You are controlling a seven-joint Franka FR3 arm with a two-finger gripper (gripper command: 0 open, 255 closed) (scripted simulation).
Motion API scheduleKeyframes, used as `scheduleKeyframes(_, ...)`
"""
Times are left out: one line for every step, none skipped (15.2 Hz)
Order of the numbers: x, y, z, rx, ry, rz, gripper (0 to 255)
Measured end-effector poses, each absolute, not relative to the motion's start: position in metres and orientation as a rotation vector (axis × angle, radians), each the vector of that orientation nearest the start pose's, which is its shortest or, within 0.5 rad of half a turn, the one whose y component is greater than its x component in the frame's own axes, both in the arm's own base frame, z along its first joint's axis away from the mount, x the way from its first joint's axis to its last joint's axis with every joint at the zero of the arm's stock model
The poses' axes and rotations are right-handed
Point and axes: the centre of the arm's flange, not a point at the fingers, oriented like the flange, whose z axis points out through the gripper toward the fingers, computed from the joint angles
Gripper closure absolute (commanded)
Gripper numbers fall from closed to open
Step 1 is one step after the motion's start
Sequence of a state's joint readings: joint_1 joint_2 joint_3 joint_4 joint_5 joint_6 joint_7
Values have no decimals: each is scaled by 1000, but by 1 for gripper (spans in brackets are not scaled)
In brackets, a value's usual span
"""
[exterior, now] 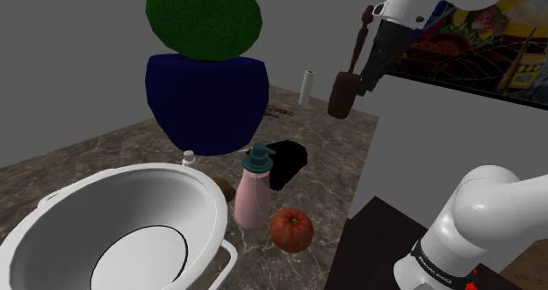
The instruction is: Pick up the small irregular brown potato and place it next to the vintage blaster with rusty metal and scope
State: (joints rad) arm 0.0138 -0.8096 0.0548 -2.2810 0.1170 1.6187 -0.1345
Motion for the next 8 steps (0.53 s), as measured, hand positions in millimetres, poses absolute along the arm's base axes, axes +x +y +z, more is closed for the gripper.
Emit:
scheduleKeyframes(303, 40, 638, -3048, -293, -229, 0)
scheduleKeyframes(305, 43, 633, -3046, -291, -228, 0)
scheduleKeyframes(309, 48, 625, -3044, -288, -226, 0)
scheduleKeyframes(311, 58, 618, -3041, -284, -226, 0)
scheduleKeyframes(317, 67, 613, -3038, -279, -225, 0)
scheduleKeyframes(321, 72, 604, -3035, -274, -224, 0)
scheduleKeyframes(328, 79, 595, -3032, -269, -222, 0)
scheduleKeyframes(334, 86, 586, -3029, -264, -221, 0)
